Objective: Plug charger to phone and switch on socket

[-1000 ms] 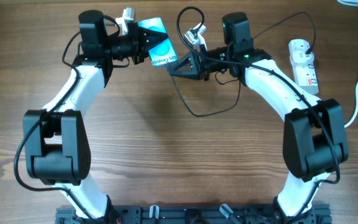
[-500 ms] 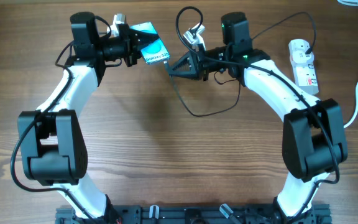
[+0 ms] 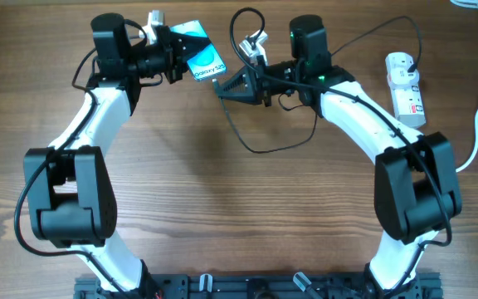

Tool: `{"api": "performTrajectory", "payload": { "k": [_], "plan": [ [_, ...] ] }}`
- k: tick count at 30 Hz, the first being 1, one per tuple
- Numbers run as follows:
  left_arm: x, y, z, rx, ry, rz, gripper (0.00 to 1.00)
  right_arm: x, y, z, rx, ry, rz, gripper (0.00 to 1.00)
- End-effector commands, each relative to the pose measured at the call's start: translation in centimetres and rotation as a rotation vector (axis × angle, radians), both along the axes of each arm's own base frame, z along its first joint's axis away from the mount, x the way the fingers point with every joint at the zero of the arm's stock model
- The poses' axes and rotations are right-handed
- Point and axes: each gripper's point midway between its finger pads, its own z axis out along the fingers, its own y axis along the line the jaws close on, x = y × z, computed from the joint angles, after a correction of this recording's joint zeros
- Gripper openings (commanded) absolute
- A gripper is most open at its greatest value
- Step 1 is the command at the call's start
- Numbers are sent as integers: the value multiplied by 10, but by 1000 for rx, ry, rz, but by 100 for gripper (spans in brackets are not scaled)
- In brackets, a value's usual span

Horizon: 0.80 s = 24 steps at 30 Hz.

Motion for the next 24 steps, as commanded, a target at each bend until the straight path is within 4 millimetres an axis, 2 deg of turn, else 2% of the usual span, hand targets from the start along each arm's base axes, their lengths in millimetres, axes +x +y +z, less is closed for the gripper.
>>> {"api": "performTrajectory", "payload": {
  "k": [1,5,12,20,24],
  "plan": [
    [1,-1,8,-2,-26,-4,4,2,2,11,-4,-22,-28,4],
    [1,-1,8,-2,-26,-4,4,3,4,20,24,-40,-18,4],
    [1,-1,8,-3,-26,-7,4,4,5,19,19,-46,-25,4],
    [1,-1,8,-4,-25,-6,4,-10,11,21,38,-38,39,4],
    [1,0,8,-4,-25,-6,4,-4,7,21,34,-43,16,4]
  ]
}}
